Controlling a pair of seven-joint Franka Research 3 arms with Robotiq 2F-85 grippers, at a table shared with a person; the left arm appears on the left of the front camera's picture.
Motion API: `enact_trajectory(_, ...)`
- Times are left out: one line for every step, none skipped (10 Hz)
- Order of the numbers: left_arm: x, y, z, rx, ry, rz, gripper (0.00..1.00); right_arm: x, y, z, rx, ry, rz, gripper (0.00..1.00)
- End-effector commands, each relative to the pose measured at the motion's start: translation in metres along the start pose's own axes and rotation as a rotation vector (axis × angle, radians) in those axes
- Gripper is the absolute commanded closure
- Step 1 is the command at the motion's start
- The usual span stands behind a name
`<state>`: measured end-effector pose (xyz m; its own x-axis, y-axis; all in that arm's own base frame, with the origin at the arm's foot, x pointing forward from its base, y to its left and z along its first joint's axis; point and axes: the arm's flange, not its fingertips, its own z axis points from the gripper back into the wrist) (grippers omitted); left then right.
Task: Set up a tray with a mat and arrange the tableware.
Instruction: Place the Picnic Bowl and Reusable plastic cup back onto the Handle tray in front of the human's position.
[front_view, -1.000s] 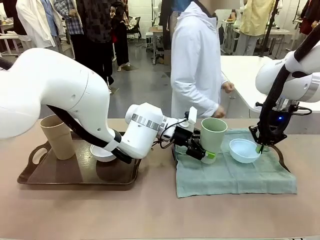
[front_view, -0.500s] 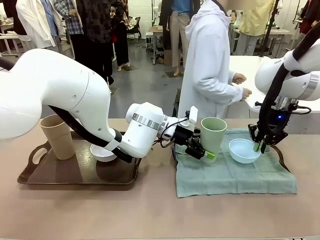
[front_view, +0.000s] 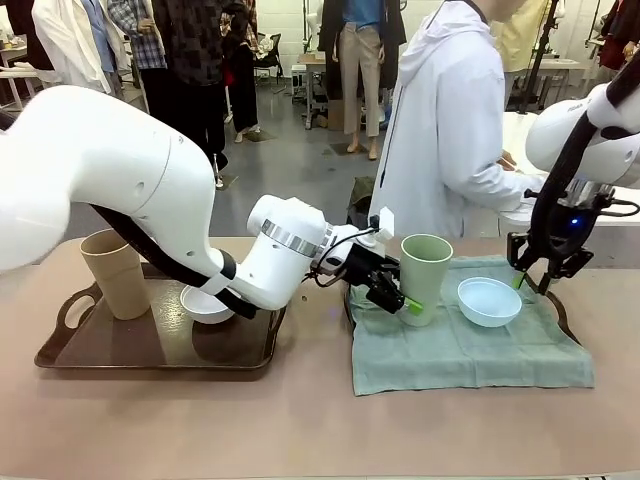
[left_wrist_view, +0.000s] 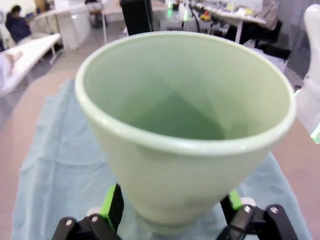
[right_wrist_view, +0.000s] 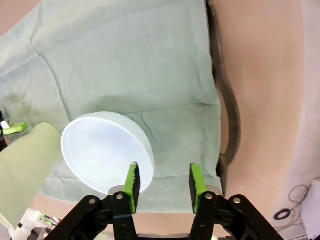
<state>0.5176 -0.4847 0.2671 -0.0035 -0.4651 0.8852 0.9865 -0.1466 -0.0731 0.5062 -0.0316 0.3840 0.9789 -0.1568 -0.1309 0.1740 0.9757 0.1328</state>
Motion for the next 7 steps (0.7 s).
enact_trajectory(0.008, -0.020, 0.022, -0.012, 0.149, 0.060, 0.00, -0.010, -0.011, 0.007, 0.012, 0.007, 0.007, 0.00)
enact_trajectory(0.010, -0.026, 0.031, -0.007, 0.223, 0.073, 0.00, -0.013, -0.015, 0.012, 0.020, 0.005, 0.009, 0.13)
enact_trajectory(0.011, -0.033, 0.044, 0.023, 0.294, 0.100, 0.00, -0.017, -0.017, 0.020, 0.032, -0.005, 0.014, 0.13)
enact_trajectory(0.016, -0.040, 0.059, 0.080, 0.351, 0.128, 0.00, -0.024, -0.017, 0.026, 0.028, -0.002, 0.029, 0.13)
enact_trajectory(0.029, -0.049, 0.077, 0.134, 0.398, 0.175, 0.00, -0.029, -0.016, 0.034, 0.029, -0.003, 0.047, 0.13)
enact_trajectory(0.047, -0.062, 0.096, 0.206, 0.475, 0.235, 0.00, -0.036, -0.013, 0.042, 0.020, -0.010, 0.060, 0.13)
enact_trajectory(0.071, -0.079, 0.117, 0.294, 0.543, 0.300, 0.00, -0.043, -0.011, 0.050, 0.011, -0.017, 0.076, 0.13)
